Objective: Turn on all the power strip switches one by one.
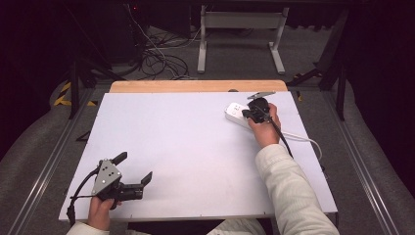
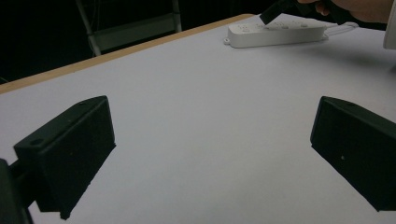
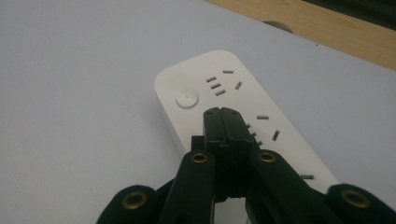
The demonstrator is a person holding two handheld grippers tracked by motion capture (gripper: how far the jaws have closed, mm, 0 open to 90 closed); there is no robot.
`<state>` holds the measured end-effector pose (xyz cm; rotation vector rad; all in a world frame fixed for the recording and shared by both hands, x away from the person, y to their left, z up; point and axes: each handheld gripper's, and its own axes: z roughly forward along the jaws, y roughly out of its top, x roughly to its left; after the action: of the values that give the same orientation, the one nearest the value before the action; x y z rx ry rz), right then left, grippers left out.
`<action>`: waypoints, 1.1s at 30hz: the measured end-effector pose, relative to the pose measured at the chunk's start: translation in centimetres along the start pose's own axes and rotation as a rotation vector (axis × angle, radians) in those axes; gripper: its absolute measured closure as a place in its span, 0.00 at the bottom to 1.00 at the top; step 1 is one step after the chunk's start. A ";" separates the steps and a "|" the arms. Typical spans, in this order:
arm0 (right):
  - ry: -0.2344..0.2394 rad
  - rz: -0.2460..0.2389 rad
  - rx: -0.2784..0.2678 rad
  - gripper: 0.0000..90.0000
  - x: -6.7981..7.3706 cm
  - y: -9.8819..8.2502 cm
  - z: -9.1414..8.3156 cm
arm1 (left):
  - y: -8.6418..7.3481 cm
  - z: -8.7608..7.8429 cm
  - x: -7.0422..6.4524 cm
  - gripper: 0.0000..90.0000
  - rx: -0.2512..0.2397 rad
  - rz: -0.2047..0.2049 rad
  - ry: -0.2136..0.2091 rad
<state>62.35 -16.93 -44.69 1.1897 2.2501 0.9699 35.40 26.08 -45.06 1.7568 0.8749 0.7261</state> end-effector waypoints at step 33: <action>-0.038 0.028 0.022 1.00 0.4 -0.4 0.8 | 0.0 -0.1 0.0 0.00 -0.001 0.007 -0.002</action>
<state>62.41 -16.46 -45.50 1.2423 2.2257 0.9278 35.35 26.11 -45.03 1.7599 0.8673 0.7296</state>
